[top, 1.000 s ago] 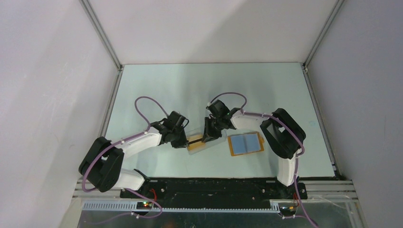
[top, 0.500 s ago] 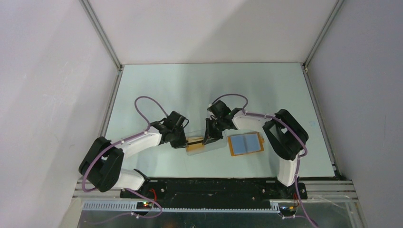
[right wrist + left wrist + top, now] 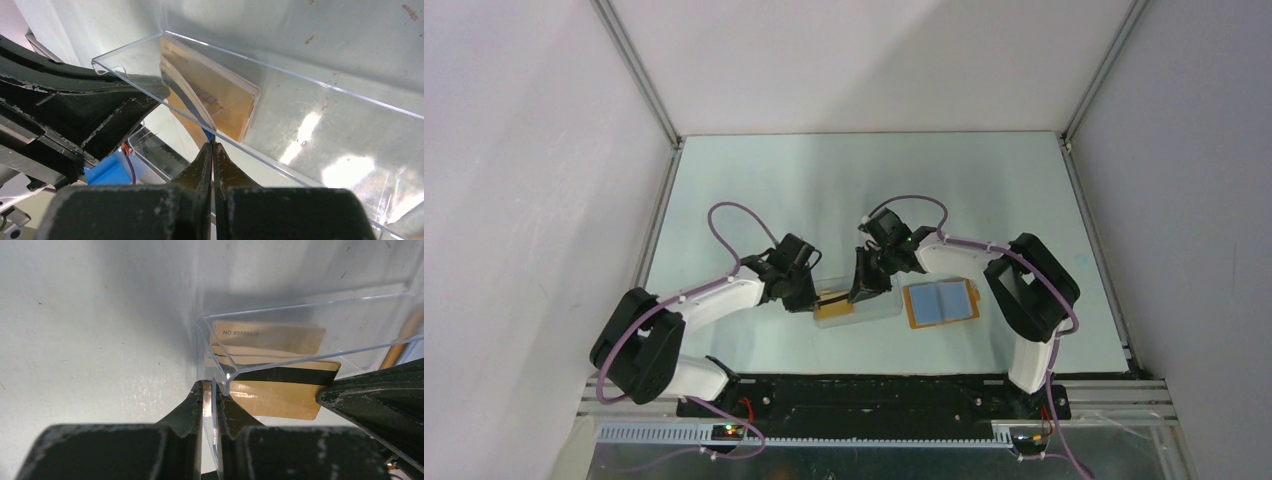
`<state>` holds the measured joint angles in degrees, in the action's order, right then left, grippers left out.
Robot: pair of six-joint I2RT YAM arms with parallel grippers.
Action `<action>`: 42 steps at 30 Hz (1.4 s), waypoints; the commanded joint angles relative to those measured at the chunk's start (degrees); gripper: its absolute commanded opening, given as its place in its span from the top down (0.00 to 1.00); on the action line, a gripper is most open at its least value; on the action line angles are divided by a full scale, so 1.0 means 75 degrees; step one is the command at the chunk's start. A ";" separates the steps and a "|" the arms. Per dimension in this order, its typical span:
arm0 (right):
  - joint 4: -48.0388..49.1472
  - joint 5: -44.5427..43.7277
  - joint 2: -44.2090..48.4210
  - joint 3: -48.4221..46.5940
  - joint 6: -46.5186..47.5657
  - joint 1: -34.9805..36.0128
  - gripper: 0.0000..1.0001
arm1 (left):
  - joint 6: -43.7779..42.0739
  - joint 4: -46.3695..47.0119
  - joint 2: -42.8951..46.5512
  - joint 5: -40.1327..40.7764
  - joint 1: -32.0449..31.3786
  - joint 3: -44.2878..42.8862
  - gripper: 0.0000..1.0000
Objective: Put the credit cards into the card holder
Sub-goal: Pick up the credit card from the storage box.
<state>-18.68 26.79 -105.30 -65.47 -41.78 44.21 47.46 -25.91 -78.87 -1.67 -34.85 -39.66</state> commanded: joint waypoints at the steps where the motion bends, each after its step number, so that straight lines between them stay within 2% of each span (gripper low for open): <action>1: 0.0720 0.0773 0.0435 -0.0030 -0.0158 0.0183 1.00 | -0.0047 0.0349 -0.0085 -0.0164 -0.0060 -0.0185 1.00; 6: 0.1088 0.1124 0.0579 -0.0033 -0.0223 0.0226 0.97 | -0.0047 0.0355 -0.0088 -0.0167 -0.0062 -0.0196 1.00; 17: 0.1617 0.1497 0.0508 -0.0032 -0.0446 0.0235 0.75 | -0.0047 0.0344 -0.0017 -0.0161 -0.0064 -0.0177 1.00; 26: 0.1318 0.1299 0.0257 -0.0118 -0.0241 0.0193 0.69 | -0.0062 0.0347 -0.0025 -0.0180 -0.0064 -0.0170 1.00; 30: 0.1326 0.1326 0.0257 -0.0120 -0.0233 0.0213 0.55 | -0.0065 0.0340 -0.0051 -0.0188 -0.0064 -0.0182 1.00; 32: 0.1415 0.1333 0.0233 -0.0118 -0.0266 0.0209 0.54 | -0.0070 0.0338 -0.0048 -0.0198 -0.0060 -0.0177 1.00; 36: 0.1374 0.1242 0.0190 -0.0125 -0.0321 0.0166 0.65 | -0.0070 0.0344 0.0039 -0.0182 -0.0064 -0.0156 1.00; 38: 0.1281 0.1163 0.0201 -0.0125 -0.0258 0.0165 0.67 | -0.0065 0.0338 0.0058 -0.0178 -0.0064 -0.0150 1.00; 41: 0.1140 0.1093 0.0265 -0.0126 -0.0078 0.0176 0.63 | -0.0063 0.0341 0.0057 -0.0171 -0.0064 -0.0150 1.00; 42: 0.1072 0.1034 0.0275 -0.0128 0.0019 0.0176 0.56 | -0.0060 0.0338 0.0060 -0.0167 -0.0061 -0.0155 1.00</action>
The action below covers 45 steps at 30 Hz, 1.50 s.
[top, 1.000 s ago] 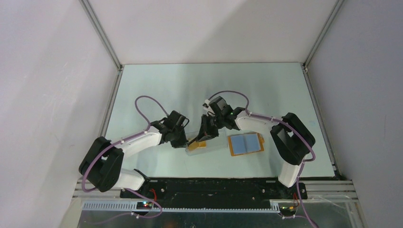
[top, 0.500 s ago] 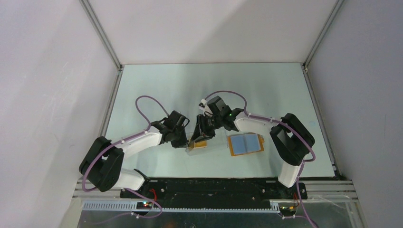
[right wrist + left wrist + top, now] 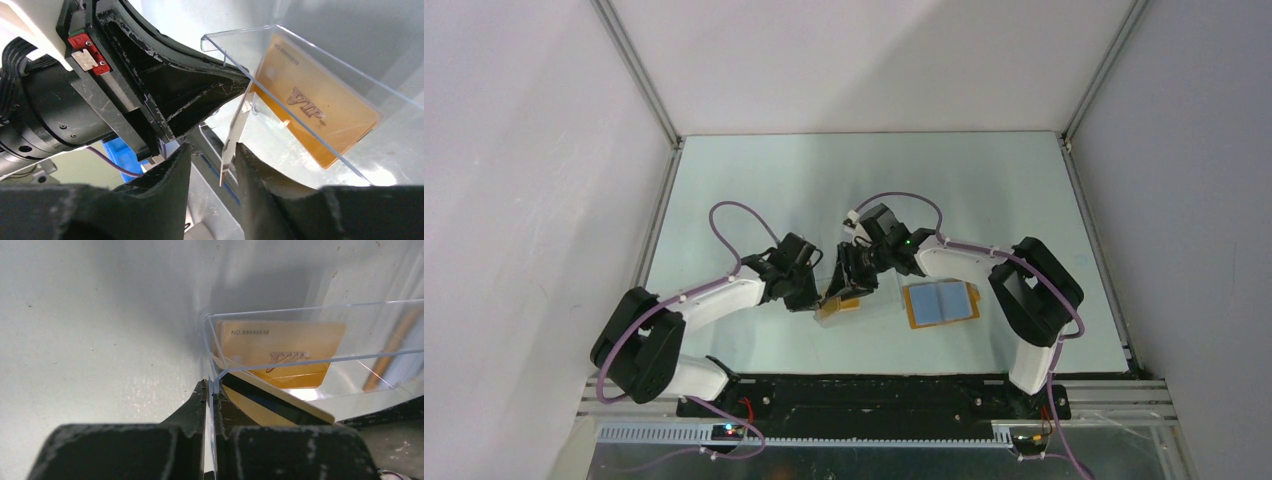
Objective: Put the credit cards into the card holder
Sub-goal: Pick up the credit card from the storage box.
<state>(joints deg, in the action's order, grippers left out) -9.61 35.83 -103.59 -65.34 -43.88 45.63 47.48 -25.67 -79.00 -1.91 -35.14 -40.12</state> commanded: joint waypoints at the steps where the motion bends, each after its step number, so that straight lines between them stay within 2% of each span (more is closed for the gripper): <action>1: -0.0178 -0.0190 0.0051 -0.0138 0.0350 0.0004 0.53 | -0.0062 0.0306 0.0083 -0.0136 -0.0025 -0.0099 1.00; 4: -0.0350 -0.0319 0.0053 -0.0140 0.0535 0.0027 0.46 | -0.0073 0.0309 0.0108 -0.0142 -0.0026 -0.0100 1.00; 9: -0.0226 -0.0218 0.0125 -0.0141 0.0508 -0.0011 0.61 | -0.0079 0.0306 0.0156 -0.0119 -0.0026 -0.0084 1.00; 14: 0.0126 0.0084 0.0246 -0.0034 0.0351 -0.0015 0.66 | -0.0073 0.0306 0.0131 -0.0138 -0.0020 -0.0073 1.00; 19: 0.0185 0.0120 0.0260 -0.0007 0.0288 -0.0013 0.78 | -0.0079 0.0312 0.0119 -0.0151 -0.0026 -0.0068 1.00; 22: 0.0183 0.0122 0.0285 -0.0011 0.0286 -0.0014 0.80 | -0.0076 0.0311 0.0099 -0.0145 -0.0026 -0.0083 1.00; 29: 0.0035 0.0009 0.0396 -0.0018 0.0345 -0.0042 0.97 | -0.0074 0.0315 0.0090 -0.0142 -0.0020 -0.0085 1.00; 34: -0.0409 -0.0265 0.0688 -0.0010 0.0489 -0.0113 1.00 | -0.0081 0.0309 0.0170 -0.0149 -0.0020 -0.0090 0.99; 35: -0.0507 -0.0369 0.0810 -0.0034 0.0552 -0.0155 1.00 | -0.0113 0.0306 0.0207 -0.0139 -0.0023 -0.0101 0.97; 37: -0.0892 -0.0560 0.0976 -0.0126 0.0695 -0.0221 1.00 | -0.0175 0.0306 0.0372 -0.0153 -0.0026 -0.0140 0.87; 38: -0.1187 -0.0636 0.1049 -0.0166 0.0759 -0.0240 1.00 | -0.0225 0.0311 0.0537 -0.0148 -0.0035 -0.0177 0.75; 39: -0.1330 -0.0775 0.1147 -0.0275 0.0895 -0.0272 1.00 | -0.0255 0.0309 0.0625 -0.0115 -0.0036 -0.0203 0.69; 41: -0.1804 -0.1024 0.1294 -0.0452 0.1096 -0.0305 1.00 | -0.0345 0.0302 0.1098 -0.0080 -0.0036 -0.0312 0.50; 45: -0.2623 -0.1384 0.1347 -0.0781 0.1479 -0.0323 1.00 | -0.0523 0.0295 0.1721 -0.0004 -0.0029 -0.0495 0.35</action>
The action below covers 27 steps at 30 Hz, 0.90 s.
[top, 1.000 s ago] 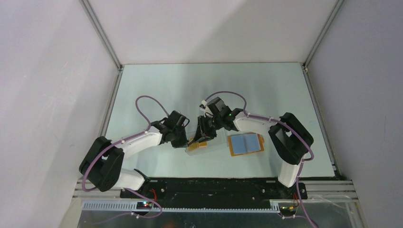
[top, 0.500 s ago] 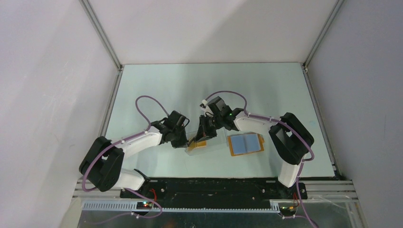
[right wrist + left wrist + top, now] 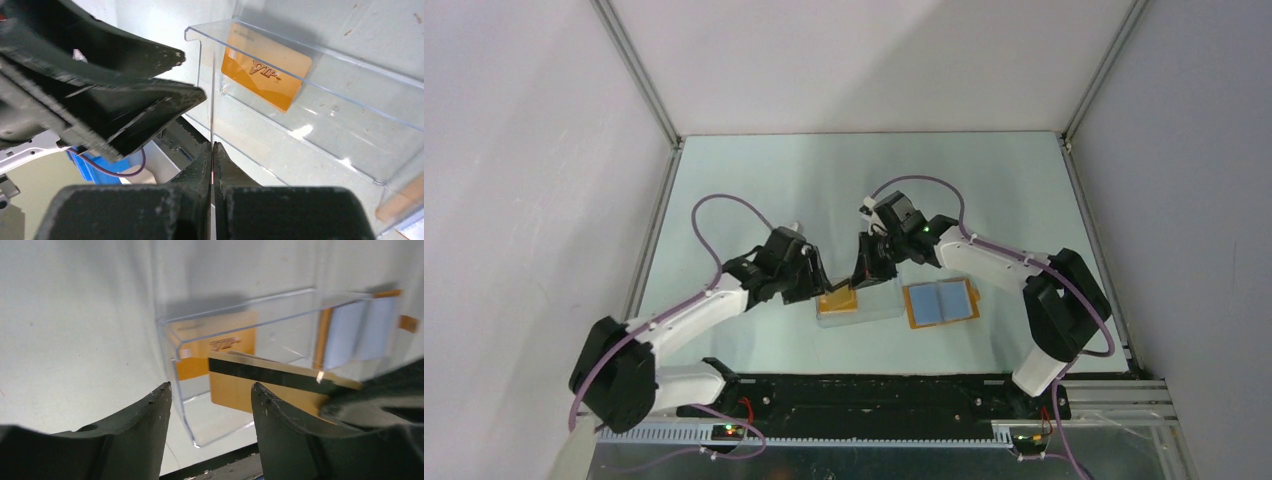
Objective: Put the credit cards into the card holder
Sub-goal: Pick up the credit card from the storage box.
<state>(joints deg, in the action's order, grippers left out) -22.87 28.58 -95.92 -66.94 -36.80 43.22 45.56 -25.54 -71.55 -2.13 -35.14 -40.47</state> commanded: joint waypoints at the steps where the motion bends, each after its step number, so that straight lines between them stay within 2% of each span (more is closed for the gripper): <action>1: -0.0906 -0.0375 0.0289 -0.0580 0.0626 -0.0007 1.00 | -0.0319 0.0271 0.0797 0.0005 -0.0033 -0.0474 0.34; 9: -0.1238 -0.0408 0.0523 -0.0591 0.1000 -0.0022 1.00 | -0.0639 0.0192 0.1313 -0.0125 -0.0031 -0.0510 0.32; 13: -0.1495 -0.0410 0.0637 -0.0592 0.1336 -0.0135 1.00 | -0.0888 0.0200 0.1652 -0.0270 -0.0016 -0.0518 0.27; 16: -0.1658 -0.0307 0.0650 -0.0591 0.1599 -0.0229 1.00 | -0.1215 0.0236 0.1676 -0.0659 -0.0005 -0.0561 0.25; 22: -0.1832 -0.0062 0.0531 -0.0582 0.1880 -0.0382 1.00 | -0.1672 0.0276 0.1357 -0.1463 -0.0014 -0.0575 0.28; 23: -0.1886 -0.0067 0.0513 -0.0569 0.1899 -0.0383 0.98 | -0.1682 0.0282 0.1298 -0.1527 -0.0014 -0.0556 0.28; 27: -0.1673 0.0029 0.0424 -0.0411 0.1918 -0.0390 0.78 | -0.1636 0.0324 0.1206 -0.1523 -0.0014 -0.0471 0.31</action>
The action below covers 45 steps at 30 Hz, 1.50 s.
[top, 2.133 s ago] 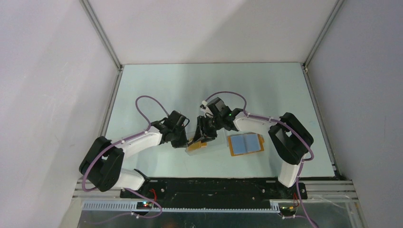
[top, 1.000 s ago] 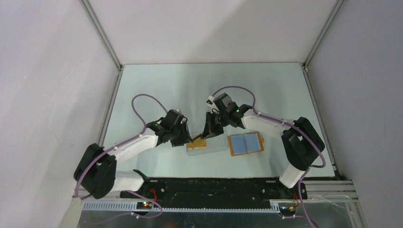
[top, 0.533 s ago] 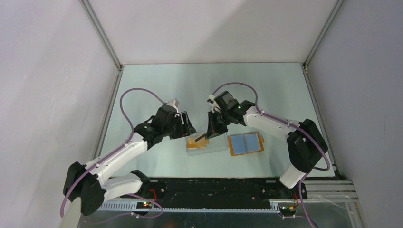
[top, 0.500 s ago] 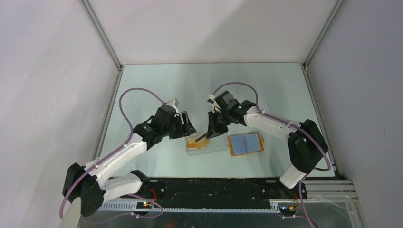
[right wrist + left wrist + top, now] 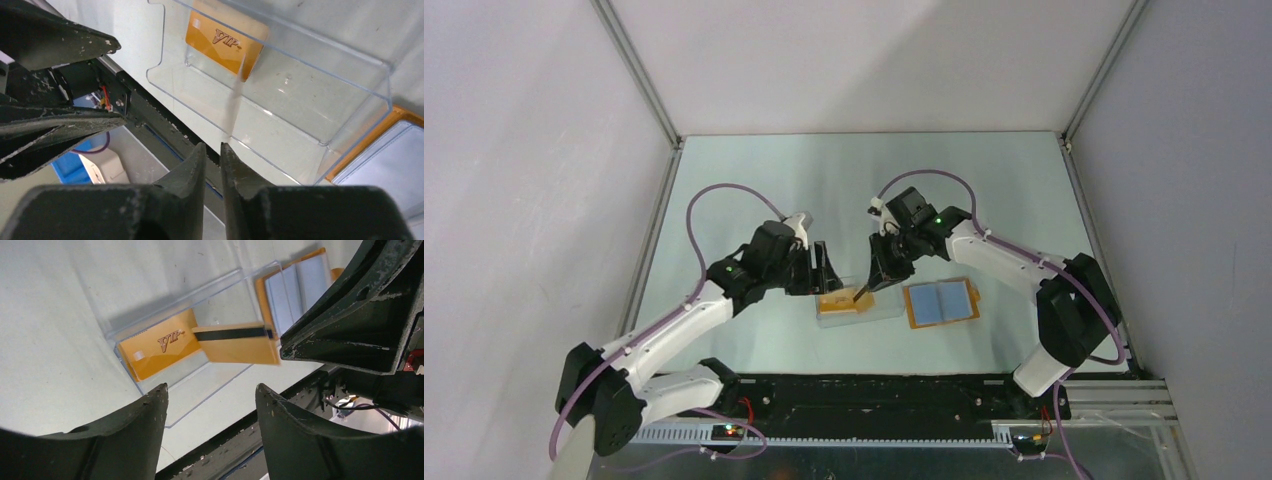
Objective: Put the credit cards into the card holder
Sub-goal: Pick up the credit card from the storage box.
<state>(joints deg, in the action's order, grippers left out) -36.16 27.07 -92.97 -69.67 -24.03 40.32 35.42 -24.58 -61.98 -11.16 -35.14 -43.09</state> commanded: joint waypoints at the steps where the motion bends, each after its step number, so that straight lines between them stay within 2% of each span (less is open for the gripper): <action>1: 0.0198 0.0386 0.0032 0.0059 0.0151 -0.0024 0.74 | -0.0271 0.0201 -0.0101 -0.0307 -0.0008 -0.0106 0.32; 6: 0.0986 0.0907 -0.0195 0.0321 -0.0199 -0.0081 0.75 | -0.0223 0.0248 -0.0130 -0.0250 -0.0012 -0.0003 0.33; 9: 0.1024 0.0778 -0.0367 0.0336 -0.0254 -0.0070 0.76 | -0.0223 0.0263 -0.0119 -0.0206 -0.0014 0.0043 0.33; 11: 0.0859 0.0486 -0.0365 0.0336 -0.0228 -0.0055 0.73 | -0.0211 0.0262 -0.0131 -0.0206 -0.0015 0.0083 0.33; 14: 0.0601 -0.0161 -0.0350 0.0332 -0.0229 -0.0073 0.63 | -0.0167 0.0279 -0.0245 -0.0328 -0.0040 0.0104 0.33; 17: 0.0318 -0.0403 -0.0519 0.0334 -0.0256 -0.0123 0.58 | 0.0003 0.0384 -0.0613 -0.0667 -0.0156 -0.0008 0.37; 21: 0.0172 -0.0673 -0.0822 0.0330 -0.0335 -0.0083 0.57 | 0.0326 0.0584 -0.1220 -0.0818 -0.0438 -0.0203 0.45; 26: -0.0027 -0.1035 -0.1152 0.0299 -0.0398 0.0012 0.57 | 0.0766 0.0812 -0.2228 -0.0628 -0.0746 -0.0436 0.48; 34: -0.0357 -0.1259 -0.1622 0.0139 -0.0839 0.0014 0.49 | 0.1786 0.1192 -0.3088 0.0096 -0.0798 -0.0350 0.52; 41: -0.0447 -0.1067 -0.2100 0.0103 -0.1008 -0.0029 0.49 | 0.1933 0.1610 -0.3522 -0.0054 -0.0818 -0.0296 0.55; 45: -0.0337 -0.0836 -0.2232 0.0102 -0.1046 -0.0031 0.49 | 0.2117 0.2304 -0.3677 -0.0357 -0.0826 -0.0175 0.57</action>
<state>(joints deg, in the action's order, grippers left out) -37.36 19.94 -106.08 -69.21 -30.65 40.38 49.19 -13.98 -88.14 -12.49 -41.10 -44.60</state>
